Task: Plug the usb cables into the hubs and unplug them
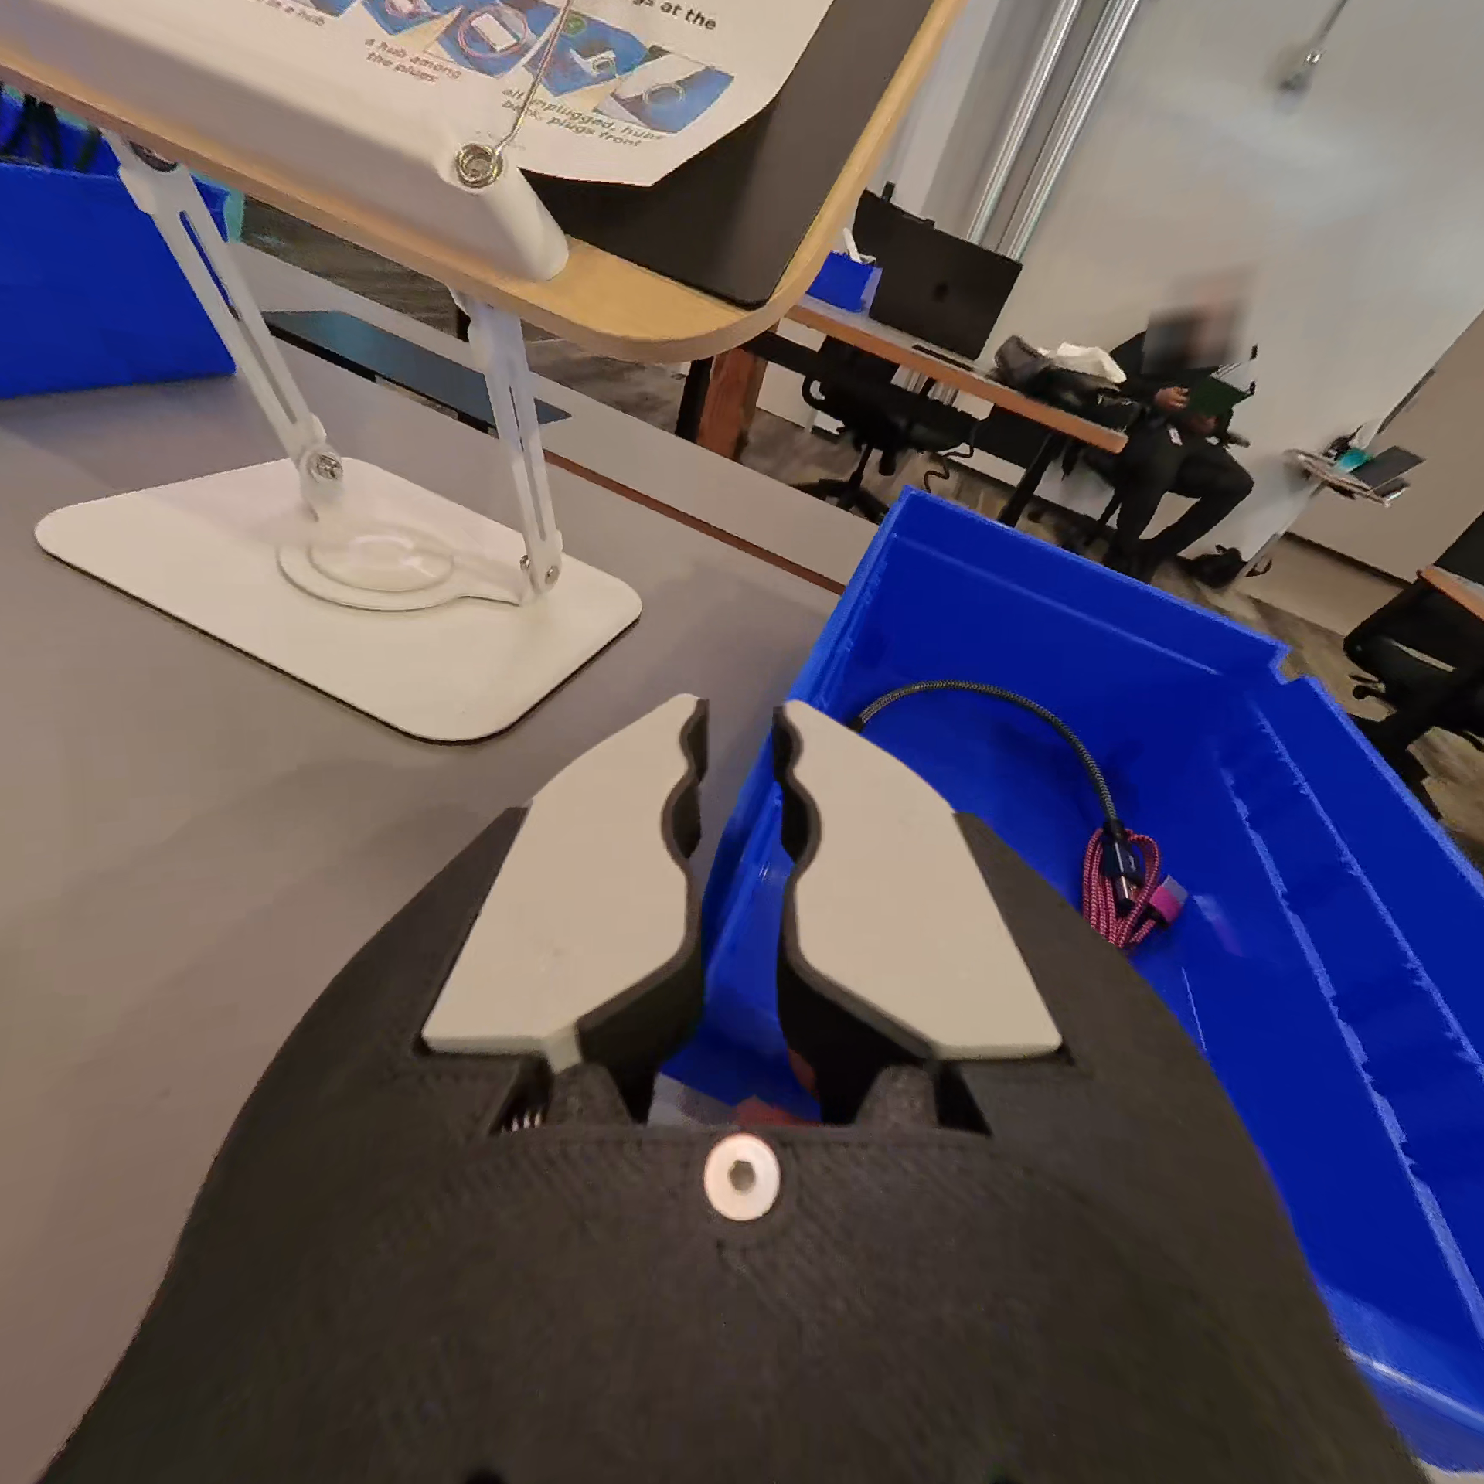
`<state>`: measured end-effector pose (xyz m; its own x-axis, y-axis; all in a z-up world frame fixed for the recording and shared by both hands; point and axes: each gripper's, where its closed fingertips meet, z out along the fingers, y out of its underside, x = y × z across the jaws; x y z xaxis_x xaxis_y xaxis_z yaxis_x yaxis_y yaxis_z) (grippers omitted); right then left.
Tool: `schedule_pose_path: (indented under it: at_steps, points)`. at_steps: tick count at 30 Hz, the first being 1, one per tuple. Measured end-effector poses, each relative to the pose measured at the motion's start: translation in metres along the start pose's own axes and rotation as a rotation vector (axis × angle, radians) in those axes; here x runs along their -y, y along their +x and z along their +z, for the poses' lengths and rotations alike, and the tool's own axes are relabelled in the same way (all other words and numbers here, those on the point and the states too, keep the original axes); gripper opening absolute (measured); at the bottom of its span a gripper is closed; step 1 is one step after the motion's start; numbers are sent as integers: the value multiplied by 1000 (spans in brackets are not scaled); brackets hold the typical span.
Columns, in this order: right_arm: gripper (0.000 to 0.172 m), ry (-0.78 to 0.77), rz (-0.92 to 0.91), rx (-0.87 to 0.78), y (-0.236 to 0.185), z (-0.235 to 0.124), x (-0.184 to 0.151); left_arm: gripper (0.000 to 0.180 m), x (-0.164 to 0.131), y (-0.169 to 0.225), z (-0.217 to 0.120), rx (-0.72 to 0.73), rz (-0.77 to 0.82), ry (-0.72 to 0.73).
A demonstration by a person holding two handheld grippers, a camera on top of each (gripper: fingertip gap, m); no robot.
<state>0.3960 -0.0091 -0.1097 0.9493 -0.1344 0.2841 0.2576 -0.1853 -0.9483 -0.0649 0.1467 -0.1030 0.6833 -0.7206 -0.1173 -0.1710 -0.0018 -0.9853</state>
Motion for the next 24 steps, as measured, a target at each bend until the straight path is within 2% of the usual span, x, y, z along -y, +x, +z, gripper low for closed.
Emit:
schedule_pose_path:
  at_steps: [2,7,10,14,19,24]
  points:
    - [1,-7,-8,-7,3,0,0,24,1,-6,2,5,9,-9]
    - [0,-16,-42,-20,0,0,2,23,4,-13,9,12,70,-28]
    - [17,37,-92,-60,-1,-8,15,23,7,-17,15,15,77,-34]
    - [17,86,-146,-56,-13,-15,29,29,7,-23,25,11,65,-68]
    - [11,143,-153,90,-57,-16,40,29,11,-27,37,16,87,-69]
    - [0,118,-155,238,-109,-9,38,28,24,-32,50,23,103,-50]
